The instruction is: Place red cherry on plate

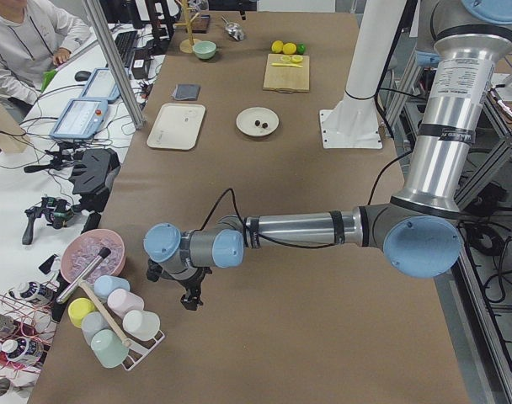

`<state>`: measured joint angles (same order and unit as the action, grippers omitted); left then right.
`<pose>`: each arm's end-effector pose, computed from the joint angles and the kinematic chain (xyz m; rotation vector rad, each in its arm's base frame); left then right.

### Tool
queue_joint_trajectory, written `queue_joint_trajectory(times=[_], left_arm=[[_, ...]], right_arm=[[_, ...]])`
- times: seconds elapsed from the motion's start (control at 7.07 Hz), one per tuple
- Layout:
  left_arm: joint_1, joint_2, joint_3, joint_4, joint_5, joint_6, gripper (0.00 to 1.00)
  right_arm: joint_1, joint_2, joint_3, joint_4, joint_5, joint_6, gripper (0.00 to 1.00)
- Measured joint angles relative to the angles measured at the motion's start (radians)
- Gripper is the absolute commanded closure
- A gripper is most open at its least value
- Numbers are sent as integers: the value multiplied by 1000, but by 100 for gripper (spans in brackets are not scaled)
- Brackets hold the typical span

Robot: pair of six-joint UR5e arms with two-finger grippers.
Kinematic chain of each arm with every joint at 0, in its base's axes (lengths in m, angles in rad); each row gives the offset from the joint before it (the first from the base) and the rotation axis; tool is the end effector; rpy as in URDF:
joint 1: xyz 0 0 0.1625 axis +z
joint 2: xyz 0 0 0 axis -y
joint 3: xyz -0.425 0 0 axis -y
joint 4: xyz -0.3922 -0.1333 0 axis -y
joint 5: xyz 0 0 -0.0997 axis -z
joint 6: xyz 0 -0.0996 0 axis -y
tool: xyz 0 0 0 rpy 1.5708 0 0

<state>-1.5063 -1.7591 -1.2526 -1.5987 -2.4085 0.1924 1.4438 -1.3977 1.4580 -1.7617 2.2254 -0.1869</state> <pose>-0.0230 -0.5635 0.7072 -0.0423 0.8428 0.1988 0.0020 -0.5580 0.6488 -0.1066 -0.6590 -0.2594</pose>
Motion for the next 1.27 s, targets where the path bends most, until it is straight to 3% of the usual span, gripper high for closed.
queue_joint_trajectory(times=[0.28, 1.27], left_arm=[[-35, -1, 17, 2, 20, 29, 2], [-39, -4, 15, 3, 31, 30, 2]], right_arm=[[39, -34, -61, 72, 27, -45, 0], [71, -37, -65, 89, 3, -60, 0]])
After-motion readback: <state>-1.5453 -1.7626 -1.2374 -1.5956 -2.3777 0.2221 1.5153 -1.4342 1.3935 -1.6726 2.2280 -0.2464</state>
